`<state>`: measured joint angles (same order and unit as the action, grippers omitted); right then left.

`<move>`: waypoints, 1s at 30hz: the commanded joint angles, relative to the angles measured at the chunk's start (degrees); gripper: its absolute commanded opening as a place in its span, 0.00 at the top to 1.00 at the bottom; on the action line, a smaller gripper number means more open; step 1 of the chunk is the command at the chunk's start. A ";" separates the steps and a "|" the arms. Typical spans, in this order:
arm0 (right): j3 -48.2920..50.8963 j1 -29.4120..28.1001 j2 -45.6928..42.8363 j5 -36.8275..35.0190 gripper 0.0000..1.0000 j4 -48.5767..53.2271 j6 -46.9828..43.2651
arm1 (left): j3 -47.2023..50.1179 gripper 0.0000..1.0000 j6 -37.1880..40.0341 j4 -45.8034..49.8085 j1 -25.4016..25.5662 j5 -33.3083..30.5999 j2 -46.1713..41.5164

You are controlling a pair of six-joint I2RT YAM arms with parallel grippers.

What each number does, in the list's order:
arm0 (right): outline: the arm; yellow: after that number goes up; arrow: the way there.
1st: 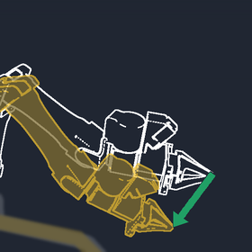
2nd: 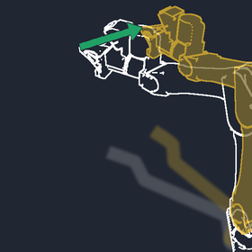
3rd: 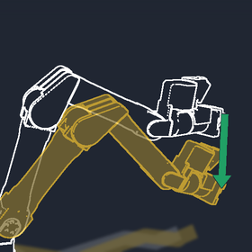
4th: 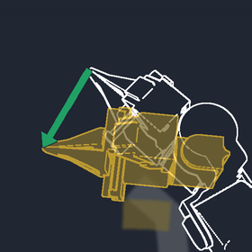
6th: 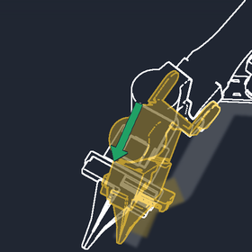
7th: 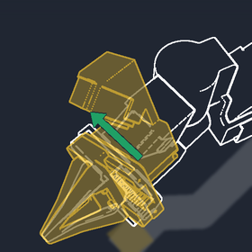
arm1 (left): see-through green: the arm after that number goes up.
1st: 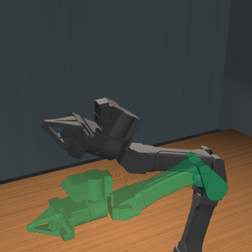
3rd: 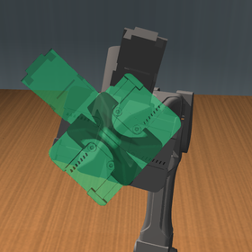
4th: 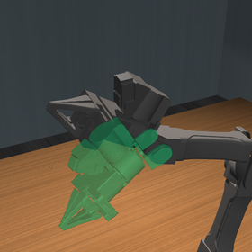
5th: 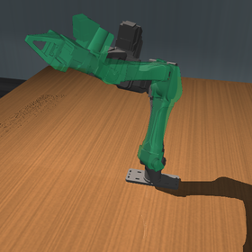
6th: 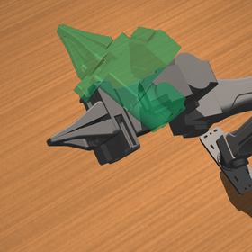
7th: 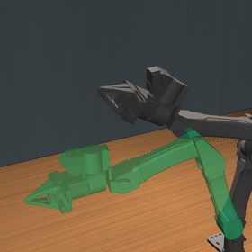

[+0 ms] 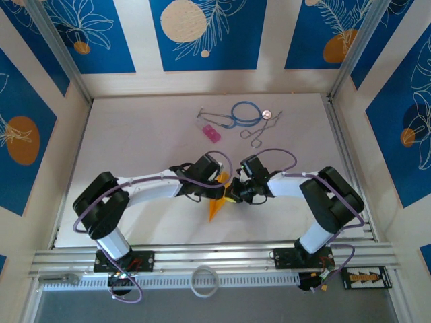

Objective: Fold a paper plane with a square sheet of paper (pick it up from the middle)
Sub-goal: Move a paper plane to the center of the table.

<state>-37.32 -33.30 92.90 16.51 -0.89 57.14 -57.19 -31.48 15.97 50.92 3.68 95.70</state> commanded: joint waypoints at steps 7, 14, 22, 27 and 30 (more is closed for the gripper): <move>0.56 0.16 0.68 1.55 0.99 -0.08 0.32 | -0.57 0.61 -0.32 1.88 0.41 2.38 1.56; 0.41 0.16 0.61 1.51 0.99 -0.06 0.23 | 0.69 0.61 -3.73 2.74 0.48 3.43 1.55; 0.54 0.16 0.48 1.24 1.00 0.08 0.33 | 2.51 0.61 -7.17 2.21 0.54 3.08 0.23; 0.53 0.16 0.62 1.33 0.99 -0.03 0.42 | 2.85 0.61 -8.29 2.58 0.59 2.53 -0.52; 0.56 0.07 0.69 1.33 1.00 -0.15 0.41 | 3.34 0.60 -9.41 1.66 0.59 4.44 -0.34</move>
<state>-37.32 -33.30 92.92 16.71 -1.06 57.14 -55.27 -39.03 17.28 50.94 6.11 96.82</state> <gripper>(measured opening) 0.057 0.394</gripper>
